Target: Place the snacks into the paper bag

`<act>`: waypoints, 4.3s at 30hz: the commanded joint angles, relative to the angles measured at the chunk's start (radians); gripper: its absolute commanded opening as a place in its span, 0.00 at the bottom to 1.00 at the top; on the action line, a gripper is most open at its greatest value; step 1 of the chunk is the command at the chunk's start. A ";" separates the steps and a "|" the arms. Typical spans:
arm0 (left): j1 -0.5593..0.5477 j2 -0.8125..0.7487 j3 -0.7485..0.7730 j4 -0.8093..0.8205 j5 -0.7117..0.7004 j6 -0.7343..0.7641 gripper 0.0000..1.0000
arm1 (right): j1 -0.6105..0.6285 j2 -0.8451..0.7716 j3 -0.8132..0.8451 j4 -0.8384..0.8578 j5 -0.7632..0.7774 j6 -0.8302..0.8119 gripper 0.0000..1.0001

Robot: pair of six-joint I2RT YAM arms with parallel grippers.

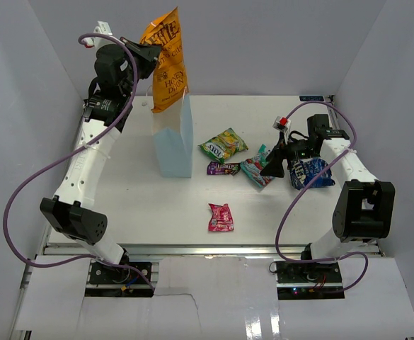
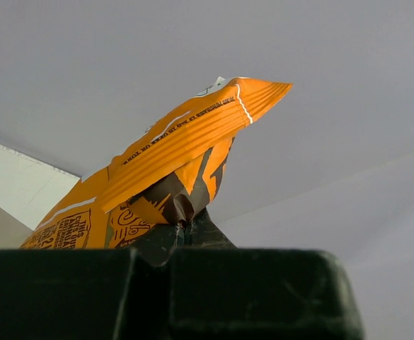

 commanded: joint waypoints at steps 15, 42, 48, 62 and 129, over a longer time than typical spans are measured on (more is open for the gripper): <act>-0.006 -0.092 0.073 0.033 -0.026 0.064 0.00 | -0.003 -0.028 -0.006 -0.006 -0.035 -0.005 0.95; -0.004 -0.132 -0.116 0.064 -0.009 0.069 0.00 | -0.003 -0.036 -0.021 -0.014 -0.035 -0.008 0.95; -0.004 -0.129 -0.148 0.088 0.010 0.075 0.00 | -0.003 -0.037 -0.023 -0.012 -0.035 -0.008 0.95; -0.004 -0.176 -0.263 0.107 0.003 0.064 0.51 | -0.003 -0.033 -0.016 -0.037 -0.024 -0.036 0.96; -0.004 -1.046 -1.130 -0.157 0.171 0.348 0.96 | 0.334 -0.071 0.359 0.642 0.048 0.769 0.08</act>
